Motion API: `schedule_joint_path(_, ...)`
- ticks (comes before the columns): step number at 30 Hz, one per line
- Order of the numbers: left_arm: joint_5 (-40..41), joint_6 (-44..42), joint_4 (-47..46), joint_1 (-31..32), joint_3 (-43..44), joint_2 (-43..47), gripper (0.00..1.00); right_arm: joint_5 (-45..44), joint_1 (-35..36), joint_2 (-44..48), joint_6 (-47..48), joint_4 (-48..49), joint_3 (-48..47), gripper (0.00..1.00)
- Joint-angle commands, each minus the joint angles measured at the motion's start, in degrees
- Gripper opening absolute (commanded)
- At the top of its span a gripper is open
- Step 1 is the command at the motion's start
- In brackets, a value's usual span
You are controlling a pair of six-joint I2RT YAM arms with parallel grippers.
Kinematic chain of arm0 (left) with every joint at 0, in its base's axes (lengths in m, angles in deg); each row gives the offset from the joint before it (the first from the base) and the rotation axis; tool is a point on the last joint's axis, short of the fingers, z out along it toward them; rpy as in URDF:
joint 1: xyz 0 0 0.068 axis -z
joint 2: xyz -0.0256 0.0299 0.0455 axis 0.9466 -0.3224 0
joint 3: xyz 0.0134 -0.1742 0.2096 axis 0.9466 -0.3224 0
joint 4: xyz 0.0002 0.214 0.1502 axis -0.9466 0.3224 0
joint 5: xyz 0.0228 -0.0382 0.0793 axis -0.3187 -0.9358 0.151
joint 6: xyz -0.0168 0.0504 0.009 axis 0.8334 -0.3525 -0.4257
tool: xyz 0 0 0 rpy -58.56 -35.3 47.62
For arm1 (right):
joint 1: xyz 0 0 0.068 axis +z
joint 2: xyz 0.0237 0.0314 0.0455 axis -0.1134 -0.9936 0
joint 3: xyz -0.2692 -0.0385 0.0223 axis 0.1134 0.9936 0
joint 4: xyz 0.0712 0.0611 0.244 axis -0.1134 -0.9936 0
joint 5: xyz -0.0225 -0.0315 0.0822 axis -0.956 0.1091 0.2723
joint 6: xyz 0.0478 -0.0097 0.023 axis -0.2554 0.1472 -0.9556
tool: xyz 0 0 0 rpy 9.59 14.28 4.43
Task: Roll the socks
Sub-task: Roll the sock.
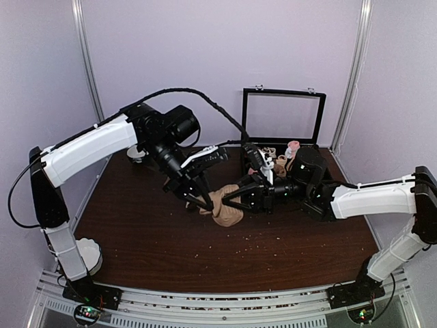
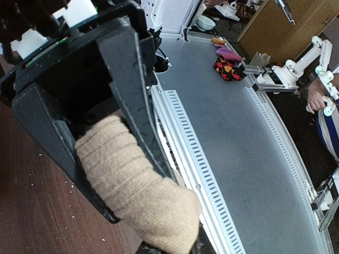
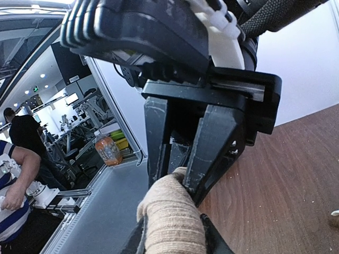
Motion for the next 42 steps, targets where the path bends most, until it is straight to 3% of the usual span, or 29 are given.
schedule_joint_path(1, -4.4, 0.23, -1.33, 0.69, 2.91, -1.45, 0.25, -6.9, 1.22, 1.66, 6.0, -8.57, -1.17, 0.24)
schedule_joint_path(3, -3.66, 0.65, -1.53, 0.16, 3.31, -1.73, 0.41, -9.39, 1.19, 2.9, 7.68, -10.61, -0.21, 0.18)
schedule_joint_path(7, -2.02, 3.57, -4.57, -2.94, 3.1, -1.34, 0.52, -17.2, 1.32, 6.13, 12.28, -17.96, 1.42, 0.05)
schedule_joint_path(16, 9.33, 17.36, -20.33, -4.69, -4.34, 3.22, 0.53, -42.62, 3.14, 11.9, 18.64, -33.32, -0.9, 0.0)
schedule_joint_path(19, 18.64, 17.73, -23.04, -1.73, -6.65, 3.75, 0.53, -46.91, 4.8, 10.27, 17.84, -36.64, -4.53, 0.0)
schedule_joint_path(25, 30.0, 19.54, -28.54, 0.91, -8.6, 4.49, 0.53, -50.24, 9.2, 5.56, 15.53, -38.82, -10.22, 0.0)
schedule_joint_path(33, 37.48, 18.73, -31.89, 1.76, -13.99, 6.68, 0.52, -48.49, 10.65, 3.86, 11.01, -34.08, -10.92, 0.0)
schedule_joint_path(37, 44.77, 18.13, -34.14, 1.93, -14.93, 7.65, 0.53, -48.13, 11.35, 1.72, 10.63, -36.32, -13.06, 0.0)
schedule_joint_path(40, 42.87, 16.69, -32.56, 1.94, -14.33, 8.28, 0.54, -49.28, 11.46, 1.73, 10.37, -36.4, -12.72, 0.0)
schedule_joint_path(42, 37.58, 15.62, -31.19, 1.94, -14.38, 8.86, 0.48, -49.38, 11.46, 1.9, 10.38, -35.86, -12.58, 0.0)
